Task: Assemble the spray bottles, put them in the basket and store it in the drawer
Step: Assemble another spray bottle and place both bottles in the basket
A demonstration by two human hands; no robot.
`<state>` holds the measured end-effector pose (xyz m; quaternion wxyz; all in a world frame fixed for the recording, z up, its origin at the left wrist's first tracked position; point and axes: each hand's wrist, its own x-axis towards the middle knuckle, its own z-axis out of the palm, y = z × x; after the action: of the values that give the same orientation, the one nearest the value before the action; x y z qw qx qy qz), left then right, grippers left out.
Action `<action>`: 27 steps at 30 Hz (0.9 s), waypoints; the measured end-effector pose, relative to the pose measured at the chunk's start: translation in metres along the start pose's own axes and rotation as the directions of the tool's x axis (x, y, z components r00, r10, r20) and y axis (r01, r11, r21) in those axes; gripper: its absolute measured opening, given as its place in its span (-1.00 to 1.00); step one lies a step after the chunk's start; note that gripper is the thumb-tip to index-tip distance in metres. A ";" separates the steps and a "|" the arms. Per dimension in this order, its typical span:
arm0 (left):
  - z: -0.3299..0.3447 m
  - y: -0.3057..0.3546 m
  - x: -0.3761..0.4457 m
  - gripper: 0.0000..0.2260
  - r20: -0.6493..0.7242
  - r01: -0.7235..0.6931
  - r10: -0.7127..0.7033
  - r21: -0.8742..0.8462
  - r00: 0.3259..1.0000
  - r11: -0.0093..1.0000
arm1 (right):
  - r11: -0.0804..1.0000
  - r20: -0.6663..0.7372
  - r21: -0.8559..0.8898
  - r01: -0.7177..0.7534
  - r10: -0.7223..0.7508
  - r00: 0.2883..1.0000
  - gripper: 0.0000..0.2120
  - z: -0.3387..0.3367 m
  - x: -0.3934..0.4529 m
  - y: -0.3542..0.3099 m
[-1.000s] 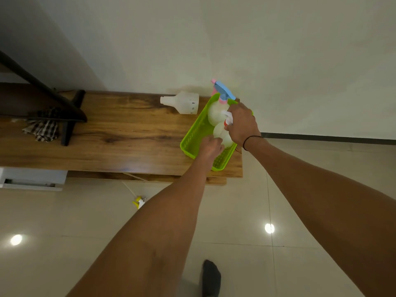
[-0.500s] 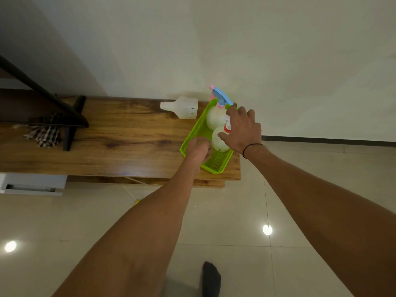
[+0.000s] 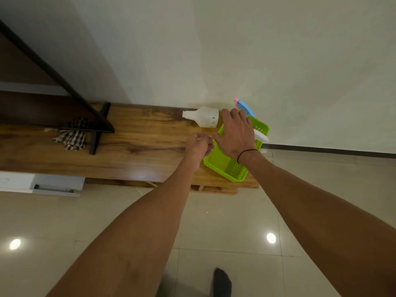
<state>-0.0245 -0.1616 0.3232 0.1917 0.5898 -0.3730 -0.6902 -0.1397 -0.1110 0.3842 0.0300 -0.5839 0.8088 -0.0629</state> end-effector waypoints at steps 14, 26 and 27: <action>-0.041 0.012 0.060 -0.78 -0.002 -0.024 0.024 -0.041 1.000 0.999 | 0.989 0.154 0.126 -0.077 0.057 0.986 -0.46 0.075 0.064 -0.045; -0.063 -0.006 0.105 -0.59 0.056 0.008 -0.007 -0.018 0.998 1.000 | 0.983 0.251 -0.174 -0.066 0.109 0.962 -0.25 0.137 0.124 -0.046; -0.065 -0.010 0.106 -0.58 0.057 0.017 -0.016 -0.021 0.998 1.000 | 0.981 0.261 -0.175 -0.088 0.132 0.956 -0.29 0.140 0.123 -0.047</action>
<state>0.0154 -0.2487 0.2434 0.1815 0.5709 -0.3660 -0.7121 -0.1175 -0.2517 0.2547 0.0967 -0.5414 0.8308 0.0854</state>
